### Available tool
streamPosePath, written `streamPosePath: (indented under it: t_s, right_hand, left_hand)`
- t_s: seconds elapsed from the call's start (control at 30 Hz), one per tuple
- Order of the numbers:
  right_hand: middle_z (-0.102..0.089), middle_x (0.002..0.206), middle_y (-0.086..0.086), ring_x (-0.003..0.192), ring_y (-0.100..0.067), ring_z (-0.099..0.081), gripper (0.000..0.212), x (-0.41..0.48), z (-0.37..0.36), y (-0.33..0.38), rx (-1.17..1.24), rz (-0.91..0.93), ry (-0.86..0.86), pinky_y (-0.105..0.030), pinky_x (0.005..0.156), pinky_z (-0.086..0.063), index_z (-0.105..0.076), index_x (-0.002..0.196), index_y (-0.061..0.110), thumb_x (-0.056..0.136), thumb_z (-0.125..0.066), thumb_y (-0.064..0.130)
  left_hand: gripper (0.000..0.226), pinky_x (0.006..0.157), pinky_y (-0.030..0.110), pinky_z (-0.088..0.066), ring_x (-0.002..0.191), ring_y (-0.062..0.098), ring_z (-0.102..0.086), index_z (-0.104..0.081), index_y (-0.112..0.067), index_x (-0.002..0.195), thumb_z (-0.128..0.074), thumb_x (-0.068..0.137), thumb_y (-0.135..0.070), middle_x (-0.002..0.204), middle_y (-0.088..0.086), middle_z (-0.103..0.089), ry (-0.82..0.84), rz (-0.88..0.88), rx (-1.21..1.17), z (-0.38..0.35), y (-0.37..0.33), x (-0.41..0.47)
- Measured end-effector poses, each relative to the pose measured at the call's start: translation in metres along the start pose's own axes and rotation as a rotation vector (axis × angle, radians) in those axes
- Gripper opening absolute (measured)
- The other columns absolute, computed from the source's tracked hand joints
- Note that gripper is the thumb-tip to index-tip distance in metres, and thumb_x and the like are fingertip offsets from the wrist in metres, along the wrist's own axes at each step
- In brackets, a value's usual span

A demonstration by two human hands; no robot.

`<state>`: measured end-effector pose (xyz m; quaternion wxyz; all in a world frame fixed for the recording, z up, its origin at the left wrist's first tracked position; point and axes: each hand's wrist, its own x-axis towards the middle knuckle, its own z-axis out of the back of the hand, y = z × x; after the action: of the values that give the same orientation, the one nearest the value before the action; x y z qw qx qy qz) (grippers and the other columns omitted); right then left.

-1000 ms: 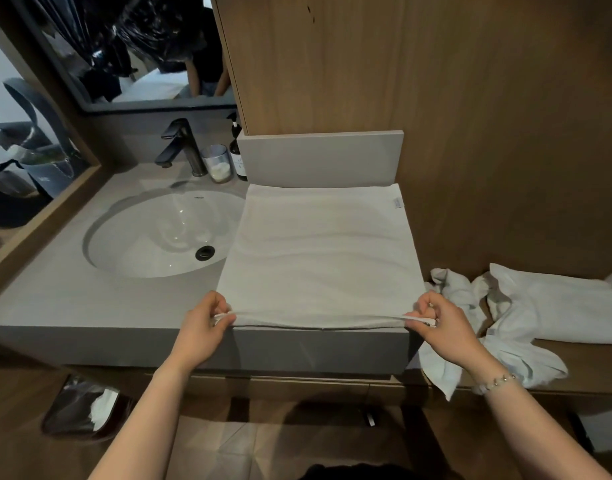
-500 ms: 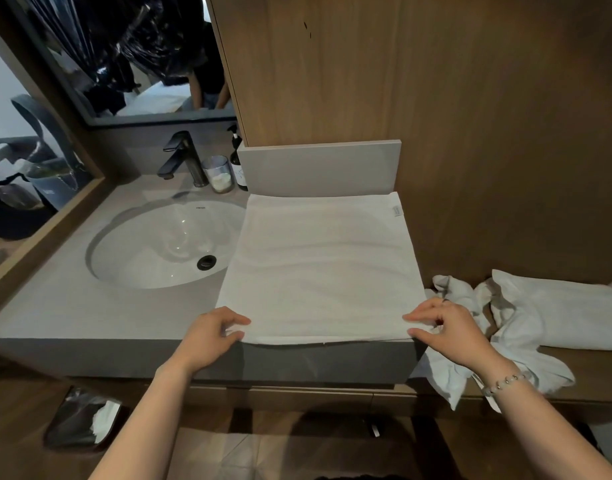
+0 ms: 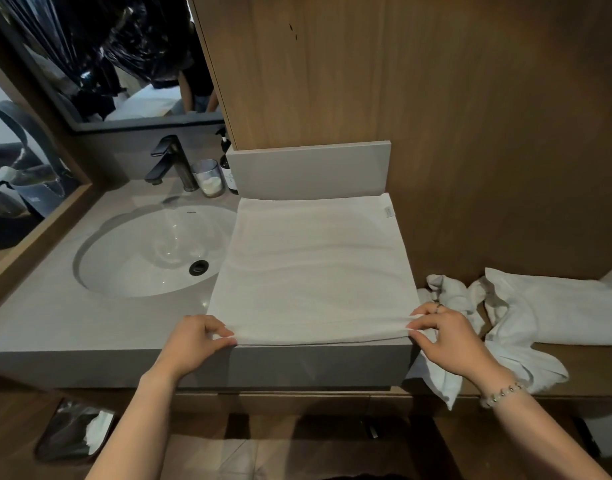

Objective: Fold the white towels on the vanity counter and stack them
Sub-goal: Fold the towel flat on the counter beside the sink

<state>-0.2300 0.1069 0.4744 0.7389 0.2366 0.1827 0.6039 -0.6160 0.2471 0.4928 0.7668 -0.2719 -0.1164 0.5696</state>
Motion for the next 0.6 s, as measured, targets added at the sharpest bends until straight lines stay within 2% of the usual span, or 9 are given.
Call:
streamPosePath:
  t_s: [0.1,0.17,0.23,0.33,0.4,0.5,0.6]
  right_hand:
    - [-0.059,0.094,0.009,0.089,-0.011,-0.058,0.010,0.006,0.005,0.002,0.089,-0.020,-0.040,-0.022,0.082,-0.047,-0.075,0.090,0.014,0.084,-0.067,0.012]
    - [-0.061,0.099,0.007,0.091,-0.010,-0.056,0.011,0.013,0.008,0.003,0.101,-0.016,-0.054,-0.021,0.082,-0.042,-0.073,0.091,0.015,0.086,-0.064,0.012]
    - [-0.059,0.106,0.006,0.092,-0.009,-0.054,0.014,0.023,0.011,0.003,0.065,-0.010,-0.057,-0.022,0.083,-0.040,-0.070,0.098,0.014,0.090,-0.058,0.016]
    - [-0.058,0.108,0.004,0.091,-0.010,-0.051,0.020,0.037,0.012,0.006,0.003,-0.005,-0.059,-0.023,0.080,-0.039,-0.065,0.107,0.012,0.095,-0.050,0.019]
    - [-0.056,0.103,0.004,0.091,-0.013,-0.053,0.019,0.047,0.012,0.007,-0.026,-0.008,-0.065,-0.023,0.076,-0.038,-0.063,0.105,0.013,0.096,-0.047,0.019]
    - [-0.053,0.100,0.004,0.092,-0.016,-0.055,0.020,0.064,0.009,0.007,-0.044,-0.041,-0.071,-0.024,0.073,-0.038,-0.060,0.104,0.013,0.098,-0.043,0.020]
    - [-0.054,0.106,-0.002,0.092,-0.018,-0.055,0.021,0.079,0.006,0.008,-0.072,-0.064,-0.097,-0.031,0.075,-0.045,-0.059,0.106,0.011,0.098,-0.041,0.020]
  left_hand:
    - [0.009,0.081,0.022,-0.043,0.087,0.006,-0.063,-0.071,-0.026,0.070,-0.079,0.073,-0.022,0.083,-0.011,-0.071,-0.033,0.075,-0.170,0.004,0.001,0.005]
    - [0.006,0.082,0.025,-0.043,0.087,0.007,-0.062,-0.070,-0.025,0.075,-0.075,0.077,-0.022,0.087,-0.009,-0.070,-0.036,0.067,-0.194,0.007,-0.002,0.008]
    - [0.004,0.076,0.026,-0.041,0.081,0.007,-0.058,-0.068,-0.021,0.079,-0.071,0.082,-0.023,0.091,-0.006,-0.069,-0.048,0.062,-0.188,0.009,-0.006,0.014]
    - [0.009,0.068,0.019,-0.041,0.083,0.021,-0.059,-0.066,-0.017,0.084,-0.066,0.086,-0.026,0.092,-0.001,-0.068,-0.074,0.054,-0.195,0.012,-0.005,0.024]
    - [0.009,0.066,0.019,-0.040,0.075,0.028,-0.057,-0.065,-0.018,0.086,-0.064,0.087,-0.026,0.091,0.000,-0.068,-0.094,0.038,-0.200,0.016,-0.005,0.033]
    - [0.008,0.053,0.018,-0.033,0.053,0.016,-0.037,-0.063,-0.016,0.085,-0.061,0.089,-0.022,0.075,-0.003,-0.060,-0.139,0.006,-0.211,0.017,-0.011,0.045]
    - [0.008,0.052,0.022,-0.030,0.052,0.015,-0.031,-0.060,-0.015,0.084,-0.058,0.091,-0.019,0.062,-0.001,-0.048,-0.178,0.014,-0.218,0.016,-0.016,0.059]
